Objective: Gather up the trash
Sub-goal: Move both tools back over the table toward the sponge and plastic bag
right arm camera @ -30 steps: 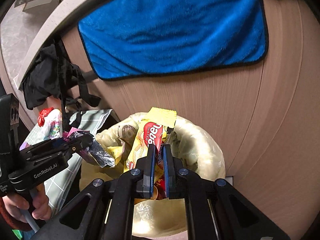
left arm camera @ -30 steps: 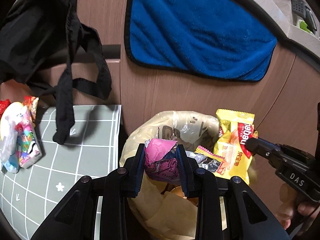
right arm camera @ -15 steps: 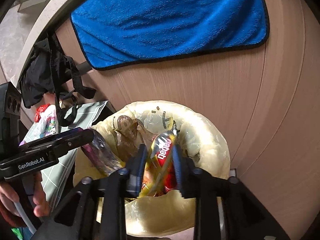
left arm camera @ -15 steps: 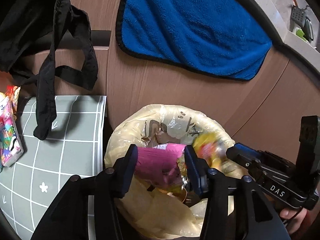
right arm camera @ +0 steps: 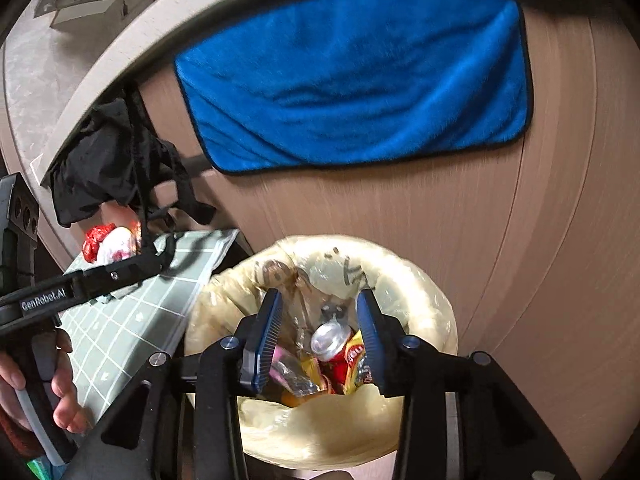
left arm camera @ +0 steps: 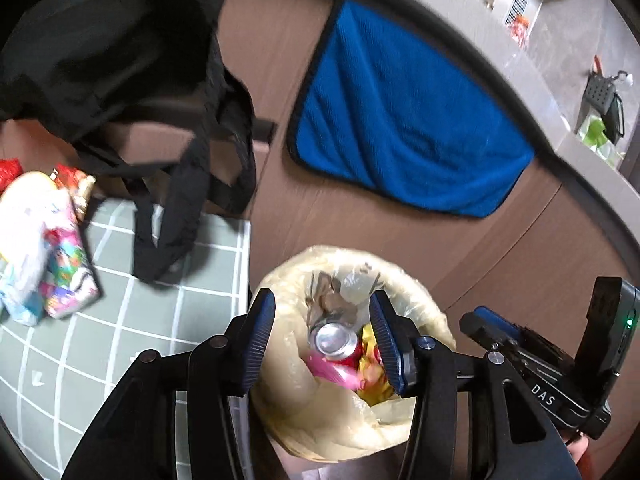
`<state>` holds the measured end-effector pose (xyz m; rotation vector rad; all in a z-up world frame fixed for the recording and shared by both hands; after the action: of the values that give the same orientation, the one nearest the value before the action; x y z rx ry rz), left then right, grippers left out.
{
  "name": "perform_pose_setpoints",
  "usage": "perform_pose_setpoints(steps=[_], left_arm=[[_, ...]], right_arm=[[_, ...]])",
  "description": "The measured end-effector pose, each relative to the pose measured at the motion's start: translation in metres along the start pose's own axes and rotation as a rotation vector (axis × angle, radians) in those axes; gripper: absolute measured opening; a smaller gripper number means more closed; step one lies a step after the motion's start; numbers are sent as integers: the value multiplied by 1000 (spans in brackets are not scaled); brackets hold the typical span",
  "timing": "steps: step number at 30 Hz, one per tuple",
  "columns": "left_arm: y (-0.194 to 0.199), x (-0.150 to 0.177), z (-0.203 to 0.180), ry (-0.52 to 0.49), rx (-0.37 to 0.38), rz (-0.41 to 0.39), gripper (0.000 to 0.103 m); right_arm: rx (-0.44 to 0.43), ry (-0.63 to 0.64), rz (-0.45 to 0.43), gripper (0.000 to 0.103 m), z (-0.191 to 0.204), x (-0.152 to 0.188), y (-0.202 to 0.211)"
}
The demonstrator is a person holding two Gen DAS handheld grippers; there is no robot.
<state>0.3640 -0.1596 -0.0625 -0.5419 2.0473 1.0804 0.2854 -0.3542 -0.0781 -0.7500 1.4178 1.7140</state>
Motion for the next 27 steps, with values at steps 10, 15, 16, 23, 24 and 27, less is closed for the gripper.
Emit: perform_pose_setpoints(steps=[10, 15, 16, 23, 24, 27], left_arm=[[76, -5, 59, -19, -197, -94, 50], [118, -9, 122, 100, -292, -121, 50], [132, -11, 139, 134, -316, -133, 50], [212, -2, 221, 249, -455, -216, 50], [226, 1, 236, 266, -477, -225, 50], [253, 12, 272, 326, -522, -239, 50]], right_arm=[[-87, 69, -61, 39, 58, -20, 27], [-199, 145, -99, 39, 114, -30, 38], [-215, 171, -104, 39, 128, -32, 40], [-342, 293, -92, 39, 218, -35, 36], [-368, 304, -81, 39, 235, -35, 32], [-418, 324, -51, 39, 272, -32, 19]])
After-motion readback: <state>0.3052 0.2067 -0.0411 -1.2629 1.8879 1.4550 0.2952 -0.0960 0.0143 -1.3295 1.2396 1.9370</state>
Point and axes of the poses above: each gripper's, at about its wrist camera, not at the fingertips, and y roughly against the way its jaws point, z to its left, x to its underside, the point moved 5 cm from there along -y, roughly the way its jaws point, and after that the axes turned 5 degrees about -z, right-handed, at the moved point
